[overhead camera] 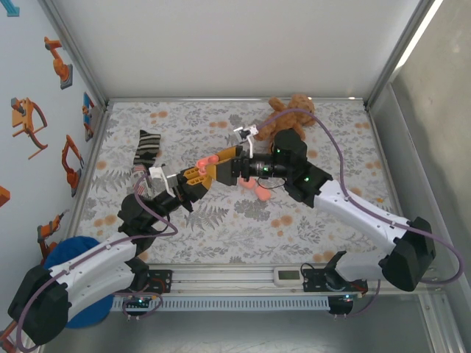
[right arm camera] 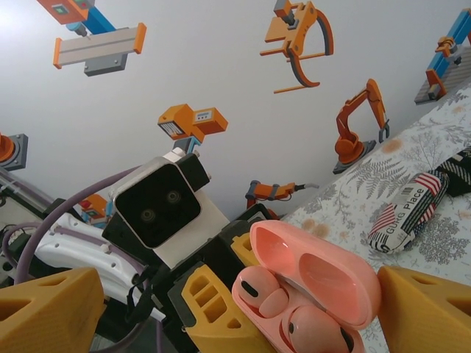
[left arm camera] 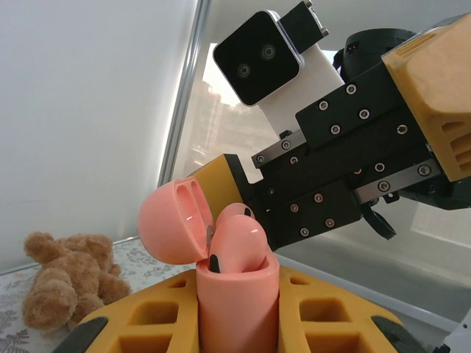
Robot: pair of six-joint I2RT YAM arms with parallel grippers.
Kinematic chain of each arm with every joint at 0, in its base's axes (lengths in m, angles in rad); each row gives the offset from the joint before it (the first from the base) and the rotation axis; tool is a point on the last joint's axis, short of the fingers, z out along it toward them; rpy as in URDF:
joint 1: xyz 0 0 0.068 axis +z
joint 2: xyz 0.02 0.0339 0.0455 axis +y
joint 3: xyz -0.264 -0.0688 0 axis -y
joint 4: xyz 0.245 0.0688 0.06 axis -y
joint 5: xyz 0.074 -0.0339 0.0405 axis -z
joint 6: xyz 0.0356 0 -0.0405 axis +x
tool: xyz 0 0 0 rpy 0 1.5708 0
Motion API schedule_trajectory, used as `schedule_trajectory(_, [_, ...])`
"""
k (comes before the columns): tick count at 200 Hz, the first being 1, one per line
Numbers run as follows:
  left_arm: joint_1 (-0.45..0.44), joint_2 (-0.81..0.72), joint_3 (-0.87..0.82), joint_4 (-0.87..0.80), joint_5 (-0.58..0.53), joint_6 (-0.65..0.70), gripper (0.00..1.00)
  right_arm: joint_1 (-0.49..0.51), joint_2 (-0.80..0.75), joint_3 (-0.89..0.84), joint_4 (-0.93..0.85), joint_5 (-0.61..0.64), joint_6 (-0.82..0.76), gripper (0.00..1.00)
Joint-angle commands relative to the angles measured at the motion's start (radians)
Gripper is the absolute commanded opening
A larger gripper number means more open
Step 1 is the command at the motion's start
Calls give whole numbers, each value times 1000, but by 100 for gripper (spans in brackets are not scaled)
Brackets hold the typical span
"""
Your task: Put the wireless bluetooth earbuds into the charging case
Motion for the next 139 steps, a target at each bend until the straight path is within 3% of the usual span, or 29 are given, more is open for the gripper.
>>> schedule_trajectory(1, [-7, -12, 16, 33, 10, -3, 0, 11, 4, 38, 24, -26, 3, 93])
schedule_trajectory(139, [-8, -18, 19, -17, -9, 24, 0, 15, -33, 59, -28, -25, -44, 82])
